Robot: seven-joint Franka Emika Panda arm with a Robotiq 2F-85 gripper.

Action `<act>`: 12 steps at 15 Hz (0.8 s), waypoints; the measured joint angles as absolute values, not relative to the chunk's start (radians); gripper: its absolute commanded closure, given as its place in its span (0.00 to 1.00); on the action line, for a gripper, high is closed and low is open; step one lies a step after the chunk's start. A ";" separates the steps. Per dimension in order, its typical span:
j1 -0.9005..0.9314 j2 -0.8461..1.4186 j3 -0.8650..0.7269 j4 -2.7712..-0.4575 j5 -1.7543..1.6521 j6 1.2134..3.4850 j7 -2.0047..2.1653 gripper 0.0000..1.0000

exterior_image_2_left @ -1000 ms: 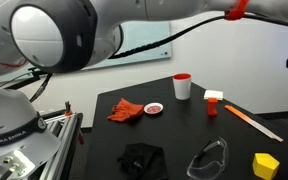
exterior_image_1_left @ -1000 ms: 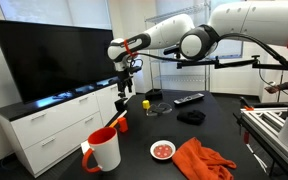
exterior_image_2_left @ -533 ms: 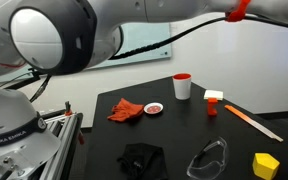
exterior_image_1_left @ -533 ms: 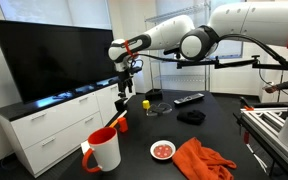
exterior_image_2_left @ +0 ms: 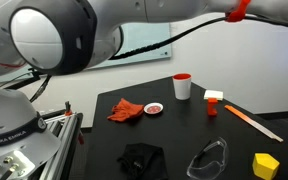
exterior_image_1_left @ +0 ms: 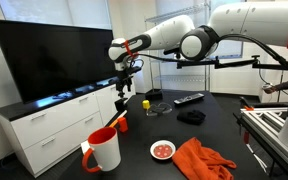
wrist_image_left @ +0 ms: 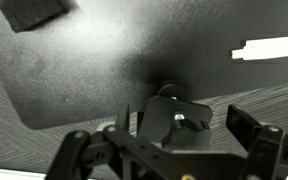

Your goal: Rotate the top of the black clump.

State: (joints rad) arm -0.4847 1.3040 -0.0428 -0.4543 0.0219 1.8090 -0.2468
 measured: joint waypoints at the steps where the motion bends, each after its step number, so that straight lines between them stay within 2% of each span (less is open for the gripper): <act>1: -0.484 1.304 -0.043 -0.454 0.022 1.814 -0.228 0.00; 12: -0.474 1.315 -0.036 -0.455 0.031 1.849 -0.145 0.00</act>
